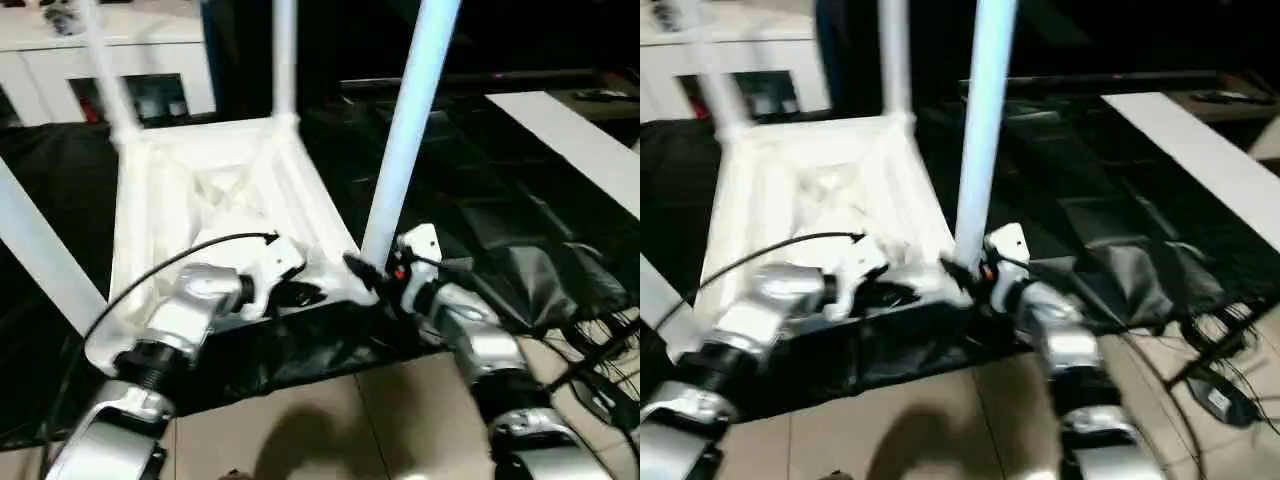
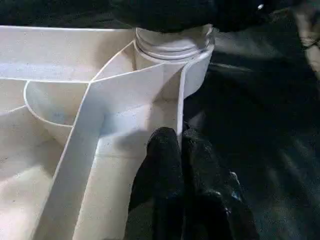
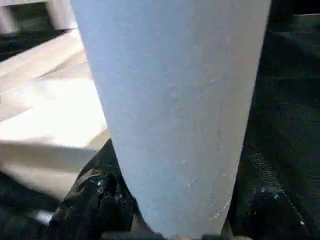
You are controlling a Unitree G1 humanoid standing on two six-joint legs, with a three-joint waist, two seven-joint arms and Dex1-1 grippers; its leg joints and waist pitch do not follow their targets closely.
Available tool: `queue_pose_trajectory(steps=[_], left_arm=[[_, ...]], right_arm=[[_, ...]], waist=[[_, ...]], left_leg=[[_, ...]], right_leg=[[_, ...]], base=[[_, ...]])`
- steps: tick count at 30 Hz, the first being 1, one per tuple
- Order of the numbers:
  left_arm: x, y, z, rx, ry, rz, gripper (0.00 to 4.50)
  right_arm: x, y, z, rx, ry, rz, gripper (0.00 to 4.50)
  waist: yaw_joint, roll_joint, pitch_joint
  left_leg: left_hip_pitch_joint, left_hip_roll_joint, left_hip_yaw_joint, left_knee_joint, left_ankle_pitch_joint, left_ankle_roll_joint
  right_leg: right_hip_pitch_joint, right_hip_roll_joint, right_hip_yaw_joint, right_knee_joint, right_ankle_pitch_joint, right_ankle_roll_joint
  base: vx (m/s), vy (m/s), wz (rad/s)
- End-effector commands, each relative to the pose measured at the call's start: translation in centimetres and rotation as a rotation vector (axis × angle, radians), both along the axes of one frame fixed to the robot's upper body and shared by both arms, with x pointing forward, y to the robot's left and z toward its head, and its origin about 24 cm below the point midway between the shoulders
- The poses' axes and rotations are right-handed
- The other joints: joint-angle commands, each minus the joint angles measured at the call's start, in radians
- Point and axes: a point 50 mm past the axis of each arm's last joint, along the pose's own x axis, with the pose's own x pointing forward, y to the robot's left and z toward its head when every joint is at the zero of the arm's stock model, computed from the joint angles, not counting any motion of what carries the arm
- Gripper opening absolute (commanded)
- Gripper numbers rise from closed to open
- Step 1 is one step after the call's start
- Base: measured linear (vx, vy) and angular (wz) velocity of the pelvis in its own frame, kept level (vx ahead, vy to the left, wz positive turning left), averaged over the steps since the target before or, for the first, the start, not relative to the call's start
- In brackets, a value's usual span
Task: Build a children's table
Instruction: Rotate leg to tighten
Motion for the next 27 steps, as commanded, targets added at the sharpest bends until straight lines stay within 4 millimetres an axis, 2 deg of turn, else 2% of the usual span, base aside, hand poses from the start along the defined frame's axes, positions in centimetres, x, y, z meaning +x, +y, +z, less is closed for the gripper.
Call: queue_pose_trajectory(steps=[1, 4, 5, 6, 7, 8, 10, 12, 13, 14, 17, 20, 21, 22, 24, 25, 27], left_arm=[[0.5, -2.9, 1.3, -0.038, -0.063, -0.002, 0.00], [0.2, -3.4, 1.3, -0.047, -0.062, -0.013, 0.00], [0.0, -3.4, 1.3, -0.051, -0.058, -0.031, 0.00], [-0.1, -3.2, 1.2, -0.054, -0.056, -0.043, 0.00], [-0.2, -3.1, 1.2, -0.055, -0.055, -0.049, 0.00], [-0.2, -3.1, 1.2, -0.055, -0.055, -0.050, 0.00], [-0.4, -2.7, 1.1, -0.062, -0.053, -0.071, 0.00], [-0.5, -2.5, 1.1, -0.066, -0.049, -0.093, 0.00], [-0.6, -2.3, 1.1, -0.069, -0.045, -0.107, 0.00], [-0.6, -2.3, 1.1, -0.069, -0.045, -0.107, 0.00], [-0.9, -1.4, 1.2, -0.070, -0.029, -0.177, 0.00], [-1.1, -0.7, 1.3, -0.061, -0.012, -0.222, 0.00], [-1.1, -0.5, 1.3, -0.058, -0.008, -0.233, 0.00], [-1.1, -0.5, 1.4, -0.057, -0.006, -0.238, 0.00], [-1.2, -0.1, 1.5, -0.054, 0.008, -0.283, 0.00], [-1.2, -0.1, 1.5, -0.054, 0.008, -0.283, 0.00], [-1.5, 0.3, 1.8, -0.056, 0.035, -0.354, 0.00]], right_arm=[[-1.4, 4.8, -1.3, 0.061, 0.094, 0.112, 2.04], [-1.1, 5.6, -0.8, 0.062, 0.075, 0.083, 2.04], [-1.0, 5.5, -0.5, 0.044, 0.044, 0.094, 2.39], [-1.0, 5.2, -0.4, 0.029, 0.019, 0.106, 2.39], [-1.0, 4.9, -0.3, 0.018, 0.001, 0.112, 2.73], [-0.9, 4.8, -0.3, 0.014, -0.005, 0.112, 2.76], [-0.7, 3.6, -0.1, 0.003, -0.019, 0.139, 2.84], [-0.6, 2.6, 0.1, 0.003, -0.027, 0.164, 3.21], [-0.5, 1.9, 0.2, 0.003, -0.032, 0.179, 3.21], [-0.5, 1.9, 0.2, 0.003, -0.032, 0.179, 3.32], [-0.5, -0.4, 0.9, -0.004, -0.035, 0.307, 3.57], [-0.7, -1.7, 1.4, -0.014, -0.016, 0.437, 3.80], [-0.8, -2.0, 1.5, -0.026, -0.011, 0.472, 3.80], [-0.9, -2.1, 1.6, -0.030, -0.009, 0.487, 4.03], [-1.1, -3.0, 1.8, -0.081, 0.002, 0.576, 4.10], [-1.1, -3.0, 1.8, -0.081, 0.002, 0.576, 4.10], [-1.4, -4.0, 2.1, -0.119, 0.032, 0.687, 4.10]], waist=[[0.001, 0.008, -0.044], [0.001, 0.008, -0.045], [0.001, 0.009, -0.046], [0.001, 0.009, -0.047], [0.001, 0.009, -0.049], [0.001, 0.009, -0.049], [0.001, 0.010, -0.050], [0.003, 0.009, -0.052], [0.004, 0.008, -0.052], [0.006, 0.008, -0.052], [0.008, 0.009, -0.054], [0.016, 0.008, -0.058], [0.016, 0.008, -0.058], [0.022, 0.011, -0.058], [0.028, 0.005, -0.057], [0.033, 0.008, -0.056], [0.036, 0.008, -0.055]], left_leg=[[0.010, 0.027, -0.028, -0.081, -0.404, -0.019], [0.008, 0.028, -0.026, -0.081, -0.395, -0.014], [0.007, 0.029, -0.026, -0.082, -0.394, -0.015], [0.005, 0.028, -0.025, -0.081, -0.386, -0.014], [0.004, 0.029, -0.023, -0.081, -0.374, -0.010], [0.003, 0.028, -0.023, -0.080, -0.369, -0.008], [0.002, 0.028, -0.020, -0.079, -0.351, 0.001], [0.001, 0.027, -0.017, -0.076, -0.325, 0.014], [0.000, 0.027, -0.015, -0.075, -0.307, 0.021], [0.001, 0.027, -0.014, -0.073, -0.297, 0.028], [-0.003, 0.026, -0.014, -0.070, -0.261, 0.043], [-0.007, 0.027, -0.010, -0.063, -0.199, 0.073], [-0.007, 0.027, -0.010, -0.063, -0.199, 0.073], [-0.006, 0.031, -0.008, -0.060, -0.181, 0.081], [-0.006, 0.031, -0.007, -0.061, -0.187, 0.076], [-0.003, 0.032, -0.007, -0.061, -0.195, 0.073], [-0.001, 0.034, -0.007, -0.062, -0.215, 0.063]], right_leg=[[0.027, -0.066, 0.049, -0.110, -0.480, -0.117], [0.028, -0.065, 0.051, -0.107, -0.444, -0.122], [0.027, -0.065, 0.052, -0.105, -0.435, -0.125], [0.031, -0.065, 0.052, -0.102, -0.409, -0.131], [0.031, -0.064, 0.053, -0.099, -0.377, -0.140], [0.032, -0.063, 0.054, -0.097, -0.363, -0.145], [0.035, -0.061, 0.055, -0.093, -0.317, -0.162], [0.040, -0.060, 0.055, -0.089, -0.273, -0.176], [0.040, -0.060, 0.056, -0.086, -0.249, -0.183], [0.041, -0.061, 0.056, -0.086, -0.244, -0.189], [0.047, -0.060, 0.054, -0.081, -0.216, -0.199], [0.054, -0.054, 0.052, -0.068, -0.121, -0.228], [0.054, -0.054, 0.052, -0.068, -0.121, -0.228], [0.050, -0.055, 0.050, -0.063, -0.094, -0.242], [0.050, -0.058, 0.050, -0.065, -0.117, -0.243], [0.049, -0.059, 0.049, -0.068, -0.140, -0.241], [0.046, -0.060, 0.051, -0.071, -0.172, -0.237]], base=[[0.000, 0.000, 0.00], [0.000, 0.000, 0.00], [0.000, 0.000, 0.00], [0.000, 0.000, 0.00], [0.000, 0.000, 0.00], [0.000, 0.000, 0.00], [0.000, 0.000, 0.00], [0.000, 0.000, 0.00], [0.000, 0.000, 0.00], [0.000, 0.000, 0.00], [0.000, 0.000, 0.00], [0.000, 0.000, 0.00], [0.000, 0.000, 0.00], [0.000, 0.000, 0.00], [0.000, 0.000, 0.00], [0.000, 0.000, 0.00], [0.000, 0.000, 0.00]])
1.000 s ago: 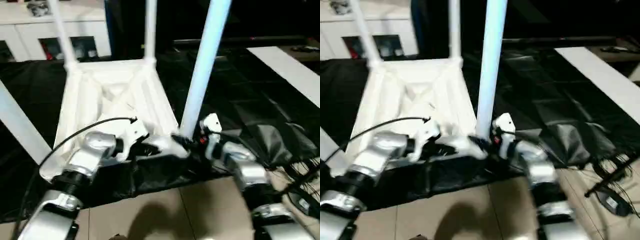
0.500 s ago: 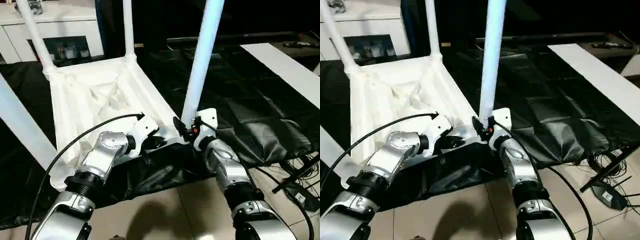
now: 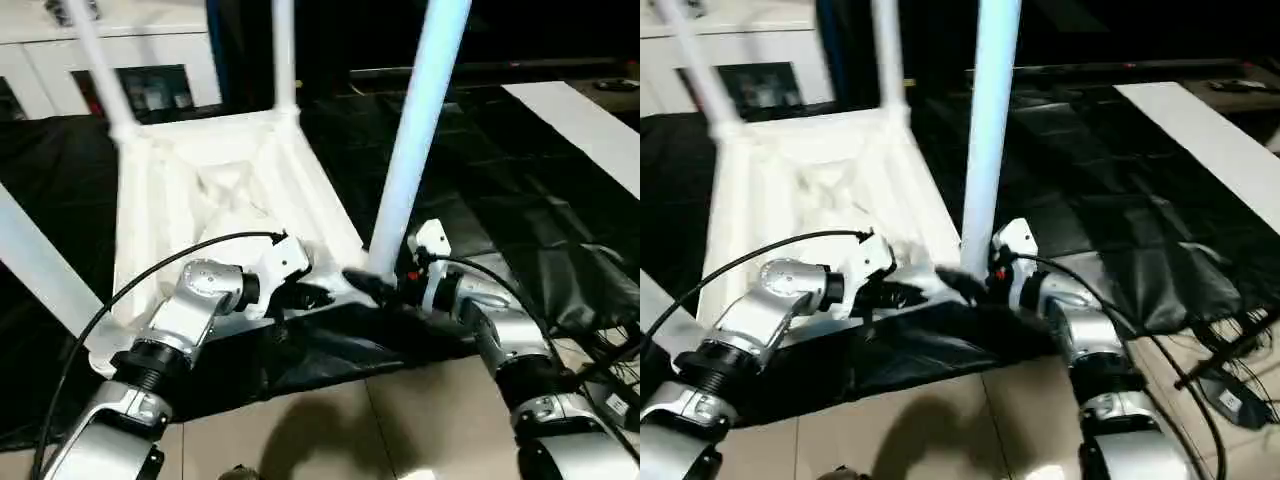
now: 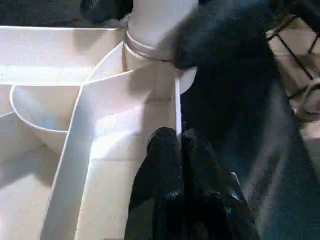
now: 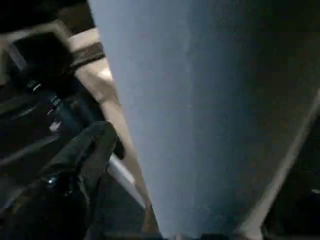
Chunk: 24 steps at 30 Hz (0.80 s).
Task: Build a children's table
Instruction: Rotate leg to tighten
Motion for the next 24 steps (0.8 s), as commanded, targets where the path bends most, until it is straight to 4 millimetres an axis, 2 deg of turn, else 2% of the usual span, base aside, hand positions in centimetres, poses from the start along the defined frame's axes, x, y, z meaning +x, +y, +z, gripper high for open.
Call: queue_pose_trajectory(steps=[1, 5, 8, 16, 19, 21, 24], left_arm=[[-0.47, -0.67, 0.93, -0.040, 0.007, -0.131, 0.00], [-0.79, -0.32, 1.07, -0.036, 0.030, -0.194, 0.00], [-1.07, -0.11, 1.10, -0.039, 0.057, -0.236, 0.00], [-1.31, 0.22, 1.12, -0.032, 0.086, -0.284, 0.00], [-1.36, 0.23, 1.07, -0.032, 0.090, -0.290, 0.00], [-1.39, 0.24, 1.04, -0.034, 0.095, -0.293, 0.00], [-1.38, 0.25, 1.00, -0.031, 0.094, -0.294, 0.00]], right_arm=[[-0.10, -0.40, 0.72, -0.043, 0.022, 0.141, 4.10], [-0.40, -1.05, 0.99, -0.064, 0.069, 0.242, 4.10], [-0.52, -1.25, 1.13, -0.075, 0.104, 0.297, 3.82], [-0.34, -1.00, 1.49, -0.077, 0.148, 0.378, 3.20], [-0.49, -0.78, 1.43, -0.073, 0.163, 0.406, 3.11], [-0.58, -0.67, 1.38, -0.066, 0.173, 0.418, 2.83], [-0.74, -0.54, 1.24, -0.062, 0.183, 0.431, 2.73]], waist=[[0.004, 0.000, -0.061], [0.014, -0.001, -0.062], [0.020, 0.000, -0.065], [0.019, -0.001, -0.065], [0.021, -0.001, -0.067], [0.022, -0.001, -0.068], [0.021, -0.001, -0.066]], left_leg=[[0.009, 0.032, -0.009, -0.054, -0.220, 0.061], [0.008, 0.034, -0.009, -0.053, -0.206, 0.062], [0.007, 0.035, -0.009, -0.050, -0.183, 0.066], [0.006, 0.035, -0.011, -0.050, -0.194, 0.054], [0.006, 0.036, -0.011, -0.048, -0.173, 0.061], [0.004, 0.035, -0.010, -0.047, -0.164, 0.065], [0.003, 0.035, -0.011, -0.048, -0.177, 0.062]], right_leg=[[0.054, -0.059, 0.052, -0.071, -0.186, -0.228], [0.052, -0.060, 0.053, -0.066, -0.156, -0.235], [0.053, -0.061, 0.053, -0.061, -0.120, -0.247], [0.054, -0.062, 0.051, -0.061, -0.139, -0.251], [0.054, -0.061, 0.051, -0.056, -0.105, -0.256], [0.055, -0.061, 0.051, -0.054, -0.090, -0.261], [0.055, -0.062, 0.050, -0.057, -0.115, -0.255]], base=[[0.000, 0.000, 0.00], [0.000, 0.000, 0.00], [0.000, 0.000, 0.00], [0.000, 0.000, 0.00], [0.000, 0.000, 0.00], [0.000, 0.000, 0.00], [0.000, 0.000, 0.00]])
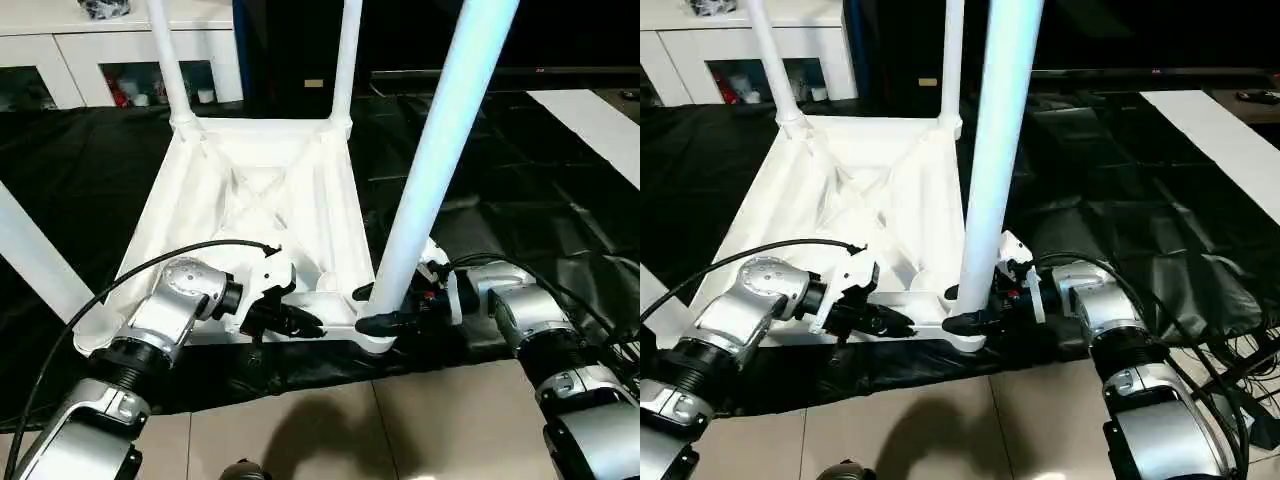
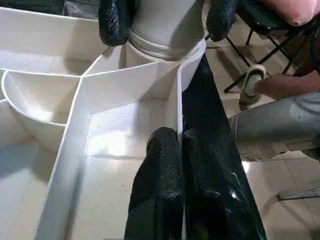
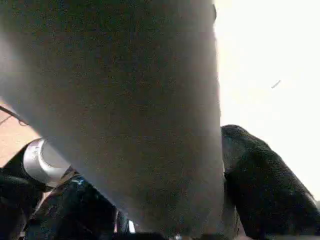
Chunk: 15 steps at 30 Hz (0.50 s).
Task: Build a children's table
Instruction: Rotate leg to tighten
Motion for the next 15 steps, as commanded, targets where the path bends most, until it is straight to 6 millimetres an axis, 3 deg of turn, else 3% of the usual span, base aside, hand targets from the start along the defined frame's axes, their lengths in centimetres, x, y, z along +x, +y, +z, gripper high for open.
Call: queue_pose_trajectory(steps=[1, 9, 11, 15], left_arm=[[-0.2, -1.2, 0.7, -0.029, -0.013, -0.097, 0.00], [0.1, -1.2, 0.6, -0.020, -0.024, -0.060, 0.00], [0.5, -1.5, 0.3, -0.011, -0.046, 0.010, 0.00], [0.5, -2.3, 0.1, -0.029, -0.042, 0.040, 0.00]], right_arm=[[-0.2, 0.1, -0.2, -0.005, 0.045, 0.033, 2.68], [-1.0, 0.0, -1.0, 0.023, 0.094, 0.015, 2.39], [-1.0, 0.5, -1.5, 0.070, 0.096, -0.083, 2.36], [-1.6, 1.1, -2.2, 0.114, 0.116, -0.131, 2.36]], waist=[[-0.003, -0.001, -0.066], [-0.001, 0.001, -0.065], [0.000, 0.002, -0.065], [-0.004, -0.001, -0.061]], left_leg=[[0.012, 0.034, -0.010, -0.057, -0.190, 0.058], [0.015, 0.035, -0.011, -0.058, -0.210, 0.044], [0.015, 0.035, -0.011, -0.058, -0.205, 0.043], [0.012, 0.033, -0.014, -0.063, -0.242, 0.027]], right_leg=[[0.055, -0.062, 0.051, -0.062, -0.139, -0.250], [0.052, -0.062, 0.053, -0.065, -0.170, -0.235], [0.051, -0.062, 0.054, -0.064, -0.158, -0.234], [0.054, -0.066, 0.052, -0.074, -0.253, -0.206]], base=[[0.000, 0.000, 0.00], [0.000, 0.000, 0.00], [0.000, 0.000, 0.00], [0.000, 0.000, 0.00]])
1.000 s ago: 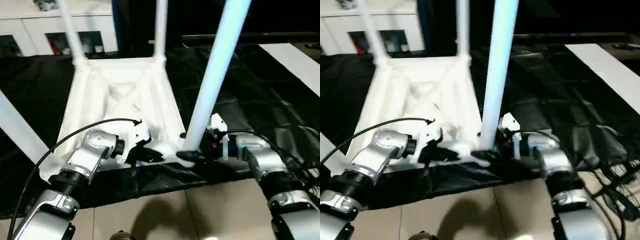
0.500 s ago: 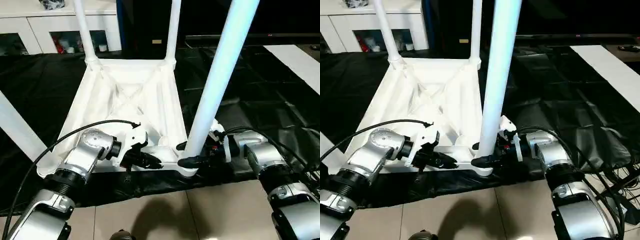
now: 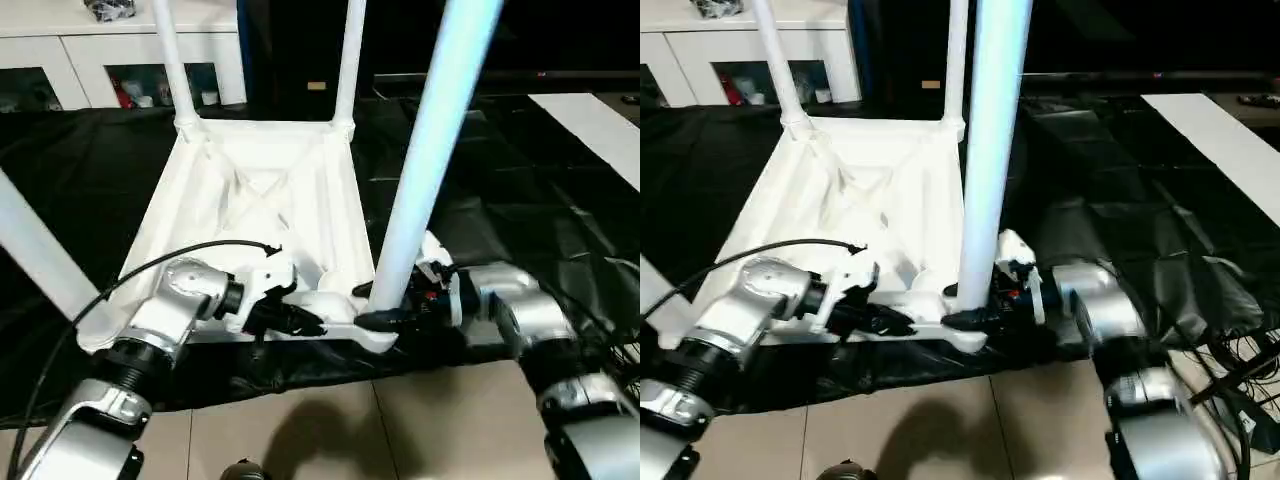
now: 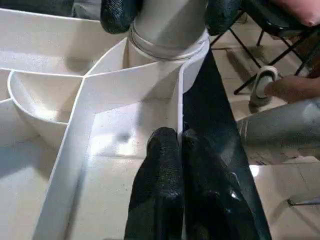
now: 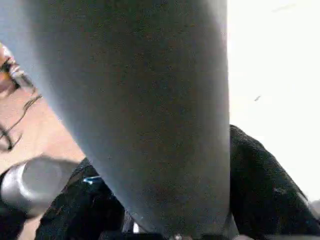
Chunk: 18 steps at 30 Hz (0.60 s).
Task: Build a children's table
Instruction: Rotate leg to tighten
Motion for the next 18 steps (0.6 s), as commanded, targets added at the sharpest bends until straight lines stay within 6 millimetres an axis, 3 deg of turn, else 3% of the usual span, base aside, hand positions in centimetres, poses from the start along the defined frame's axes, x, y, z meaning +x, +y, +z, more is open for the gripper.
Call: queue_pose_trajectory(steps=[1, 5, 9, 10, 14, 15, 18], left_arm=[[0.2, -1.7, 0.5, -0.035, -0.024, -0.006, 0.00], [-0.1, -2.8, 0.0, -0.046, -0.022, 0.001, 0.00], [0.0, -3.2, -0.1, -0.045, -0.034, 0.030, 0.00], [0.1, -3.5, -0.2, -0.042, -0.047, 0.059, 0.00], [0.5, -4.3, -0.4, -0.024, -0.084, 0.115, 0.00], [0.9, -4.9, -0.4, -0.023, -0.108, 0.166, 0.00], [1.1, -5.4, -0.3, -0.030, -0.119, 0.209, 0.00]], right_arm=[[-0.9, 1.2, -1.4, 0.042, 0.114, 0.002, 2.36], [-1.6, 1.9, -2.5, 0.054, 0.127, -0.080, 2.35], [-1.0, 2.6, -3.2, 0.031, 0.112, -0.225, 2.34], [-0.6, 3.2, -3.7, 0.013, 0.100, -0.326, 2.34], [0.0, 5.4, -4.4, 0.000, 0.088, -0.466, 2.27], [0.6, 7.1, -4.4, -0.011, 0.077, -0.577, 2.25], [1.4, 8.6, -4.0, 0.000, 0.092, -0.691, 2.19]], waist=[[-0.001, -0.002, -0.059], [-0.002, 0.001, -0.055], [-0.012, 0.000, -0.051], [-0.019, 0.001, -0.048], [-0.047, 0.002, -0.045], [-0.056, 0.003, -0.043], [-0.080, 0.011, -0.041]], left_leg=[[0.013, 0.034, -0.012, -0.068, -0.252, 0.026], [0.017, 0.034, -0.014, -0.073, -0.281, 0.017], [0.020, 0.033, -0.019, -0.079, -0.330, -0.003], [0.018, 0.031, -0.023, -0.082, -0.349, -0.013], [0.024, 0.026, -0.034, -0.086, -0.419, -0.033], [0.020, 0.025, -0.039, -0.087, -0.437, -0.039], [0.030, 0.020, -0.053, -0.086, -0.515, -0.050]], right_leg=[[0.048, -0.066, 0.052, -0.082, -0.278, -0.196], [0.045, -0.066, 0.053, -0.091, -0.335, -0.174], [0.042, -0.068, 0.053, -0.100, -0.413, -0.154], [0.043, -0.071, 0.051, -0.104, -0.454, -0.142], [0.038, -0.074, 0.041, -0.121, -0.575, -0.095], [0.038, -0.074, 0.037, -0.125, -0.608, -0.082], [0.036, -0.075, 0.018, -0.144, -0.682, -0.048]], base=[[0.000, 0.000, 0.00], [0.000, 0.000, 0.00], [0.000, 0.000, 0.00], [0.000, 0.000, 0.00], [0.000, 0.000, 0.00], [0.000, 0.000, 0.00], [0.000, 0.000, 0.00]])
